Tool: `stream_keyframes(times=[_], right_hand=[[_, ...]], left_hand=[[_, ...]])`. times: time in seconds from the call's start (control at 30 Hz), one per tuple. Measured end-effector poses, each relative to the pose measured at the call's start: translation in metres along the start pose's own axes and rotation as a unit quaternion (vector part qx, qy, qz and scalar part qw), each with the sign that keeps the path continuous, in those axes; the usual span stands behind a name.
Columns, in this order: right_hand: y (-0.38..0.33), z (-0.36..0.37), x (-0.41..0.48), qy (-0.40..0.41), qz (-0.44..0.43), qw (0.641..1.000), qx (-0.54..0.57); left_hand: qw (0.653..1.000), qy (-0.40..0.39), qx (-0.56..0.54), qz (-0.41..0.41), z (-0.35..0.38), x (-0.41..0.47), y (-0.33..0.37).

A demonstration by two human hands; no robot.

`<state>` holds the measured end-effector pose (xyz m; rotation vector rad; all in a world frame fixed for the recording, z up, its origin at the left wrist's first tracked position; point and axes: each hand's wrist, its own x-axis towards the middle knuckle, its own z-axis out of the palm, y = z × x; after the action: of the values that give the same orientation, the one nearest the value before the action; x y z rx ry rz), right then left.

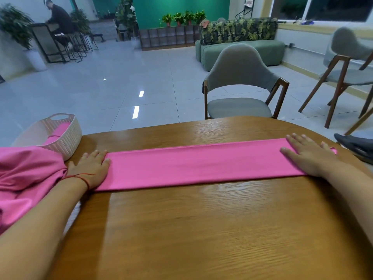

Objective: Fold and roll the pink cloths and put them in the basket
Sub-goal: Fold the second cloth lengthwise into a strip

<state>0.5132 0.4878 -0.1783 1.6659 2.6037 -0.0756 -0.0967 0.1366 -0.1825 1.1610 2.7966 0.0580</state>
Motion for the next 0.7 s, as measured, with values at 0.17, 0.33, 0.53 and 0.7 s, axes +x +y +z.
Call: stream_keyframes(times=[0.17,0.33,0.53,0.7], right_hand=[[-0.009,-0.004,-0.004,0.023,0.012,0.997,-0.076],[-0.058,-0.007,-0.015,0.077,0.031,0.997,-0.007],[-0.095,0.006,-0.011,-0.036,0.082,0.994,0.064],[-0.091,0.009,-0.002,-0.035,0.061,0.996,0.052]], left_hand=[[0.985,0.053,-0.068,0.152,-0.003,-0.009,0.042],[0.972,0.072,-0.108,0.197,-0.01,0.004,0.042],[0.962,0.095,-0.075,0.244,-0.01,0.026,0.035],[0.959,0.107,-0.098,0.242,-0.01,0.029,0.034]])
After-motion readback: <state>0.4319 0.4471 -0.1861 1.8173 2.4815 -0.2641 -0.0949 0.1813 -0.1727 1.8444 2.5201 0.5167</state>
